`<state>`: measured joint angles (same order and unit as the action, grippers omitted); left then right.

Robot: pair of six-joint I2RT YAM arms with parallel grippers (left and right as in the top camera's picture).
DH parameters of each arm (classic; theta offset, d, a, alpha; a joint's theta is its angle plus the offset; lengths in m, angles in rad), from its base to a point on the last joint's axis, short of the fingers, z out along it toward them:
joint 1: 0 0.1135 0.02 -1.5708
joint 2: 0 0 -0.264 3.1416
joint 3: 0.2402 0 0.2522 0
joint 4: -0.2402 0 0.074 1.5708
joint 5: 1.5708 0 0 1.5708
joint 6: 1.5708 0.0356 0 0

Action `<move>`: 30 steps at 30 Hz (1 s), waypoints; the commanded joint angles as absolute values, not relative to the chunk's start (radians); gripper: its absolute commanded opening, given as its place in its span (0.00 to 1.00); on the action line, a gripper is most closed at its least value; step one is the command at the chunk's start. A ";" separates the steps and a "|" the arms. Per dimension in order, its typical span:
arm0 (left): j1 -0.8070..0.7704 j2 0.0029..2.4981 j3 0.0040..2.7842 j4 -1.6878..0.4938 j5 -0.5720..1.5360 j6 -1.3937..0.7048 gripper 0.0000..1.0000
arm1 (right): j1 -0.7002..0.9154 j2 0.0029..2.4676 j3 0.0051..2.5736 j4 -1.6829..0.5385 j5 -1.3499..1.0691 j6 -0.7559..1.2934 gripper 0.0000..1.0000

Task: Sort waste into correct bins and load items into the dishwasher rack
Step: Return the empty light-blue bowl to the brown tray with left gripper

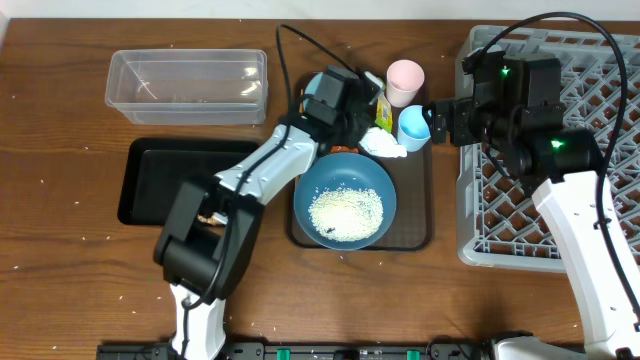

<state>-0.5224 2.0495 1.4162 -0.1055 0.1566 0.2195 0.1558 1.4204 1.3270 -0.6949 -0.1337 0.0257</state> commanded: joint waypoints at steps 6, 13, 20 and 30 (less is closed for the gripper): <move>-0.529 2.086 1.422 -0.097 0.144 0.234 0.36 | 0.164 1.426 1.338 -0.699 -0.108 0.028 0.97; -0.528 2.072 1.422 -0.092 0.094 0.226 0.49 | 0.164 1.426 1.338 -0.701 -0.108 0.028 0.97; -0.530 1.863 1.424 -0.189 0.073 0.163 0.52 | 0.164 1.426 1.338 -0.699 -0.108 0.028 0.97; -0.654 1.732 1.418 -0.610 0.286 0.144 0.52 | 0.164 1.427 1.338 -0.693 -0.109 0.029 0.98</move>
